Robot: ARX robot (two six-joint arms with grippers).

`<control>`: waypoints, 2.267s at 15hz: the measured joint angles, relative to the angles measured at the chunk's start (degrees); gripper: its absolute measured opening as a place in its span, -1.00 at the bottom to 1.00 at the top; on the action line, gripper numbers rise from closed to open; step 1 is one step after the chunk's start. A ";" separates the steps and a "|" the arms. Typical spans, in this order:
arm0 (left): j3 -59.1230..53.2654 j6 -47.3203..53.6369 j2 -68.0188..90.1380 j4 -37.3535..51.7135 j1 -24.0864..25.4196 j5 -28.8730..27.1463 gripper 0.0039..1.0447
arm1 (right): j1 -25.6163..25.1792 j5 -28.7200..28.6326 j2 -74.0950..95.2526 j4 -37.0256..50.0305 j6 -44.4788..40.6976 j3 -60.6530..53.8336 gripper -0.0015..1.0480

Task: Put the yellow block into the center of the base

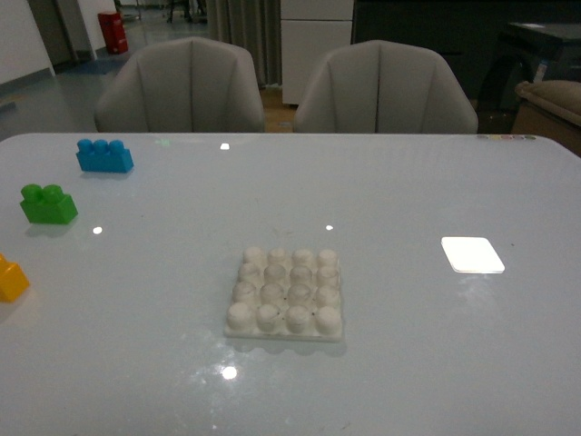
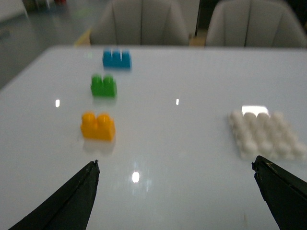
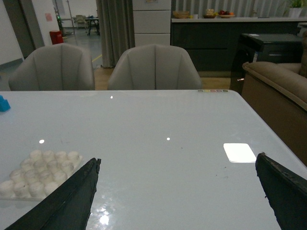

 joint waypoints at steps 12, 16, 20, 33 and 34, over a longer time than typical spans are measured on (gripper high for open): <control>42.03 17.05 100.78 46.31 17.35 22.29 0.88 | 0.00 0.00 0.00 -0.02 0.02 0.00 0.88; 47.47 20.04 108.89 44.85 20.09 25.33 0.88 | 0.00 0.00 0.00 0.00 0.02 0.00 0.88; 49.44 21.22 113.39 43.45 22.23 28.24 0.88 | 0.00 0.00 0.00 0.00 0.02 0.00 0.88; 50.73 12.24 118.07 45.11 21.94 30.03 0.88 | 0.00 0.00 0.00 0.00 0.02 0.00 0.88; 50.62 12.24 118.14 45.44 21.79 29.97 0.88 | 0.00 0.00 0.00 0.00 0.02 0.00 0.88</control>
